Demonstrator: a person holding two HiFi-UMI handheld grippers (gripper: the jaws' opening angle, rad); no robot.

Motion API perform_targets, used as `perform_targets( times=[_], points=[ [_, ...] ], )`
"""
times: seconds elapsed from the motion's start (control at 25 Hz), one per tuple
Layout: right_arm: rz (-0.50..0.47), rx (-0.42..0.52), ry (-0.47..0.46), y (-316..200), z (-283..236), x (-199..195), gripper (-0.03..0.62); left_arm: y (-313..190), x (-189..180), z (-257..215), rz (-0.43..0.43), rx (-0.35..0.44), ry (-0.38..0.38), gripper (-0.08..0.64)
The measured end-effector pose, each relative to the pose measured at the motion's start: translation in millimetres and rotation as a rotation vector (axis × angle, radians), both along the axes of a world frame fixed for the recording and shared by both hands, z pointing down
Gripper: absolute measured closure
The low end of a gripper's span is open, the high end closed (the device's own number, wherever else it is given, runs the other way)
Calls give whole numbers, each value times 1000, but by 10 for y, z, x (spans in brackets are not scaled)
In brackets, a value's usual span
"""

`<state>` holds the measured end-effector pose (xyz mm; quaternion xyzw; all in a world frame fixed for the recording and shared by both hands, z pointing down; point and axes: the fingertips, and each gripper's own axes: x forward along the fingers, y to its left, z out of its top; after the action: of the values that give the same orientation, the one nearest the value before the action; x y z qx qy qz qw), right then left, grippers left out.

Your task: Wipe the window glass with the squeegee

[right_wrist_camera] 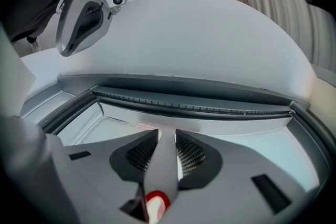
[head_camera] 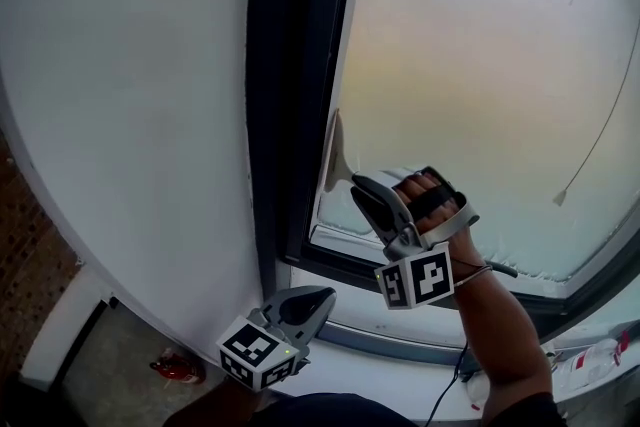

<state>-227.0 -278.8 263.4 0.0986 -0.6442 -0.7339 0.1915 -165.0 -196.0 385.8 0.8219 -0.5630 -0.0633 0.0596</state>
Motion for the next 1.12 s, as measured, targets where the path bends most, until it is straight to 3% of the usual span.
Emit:
perform_targets(
  times=[0.44, 1.12],
  points=[
    [22, 30, -10, -29, 65, 205, 497, -95, -56, -61, -6, 2, 19, 560],
    [236, 81, -23, -442, 12, 1539, 497, -384, 723, -122, 138, -3, -2, 560]
  ],
)
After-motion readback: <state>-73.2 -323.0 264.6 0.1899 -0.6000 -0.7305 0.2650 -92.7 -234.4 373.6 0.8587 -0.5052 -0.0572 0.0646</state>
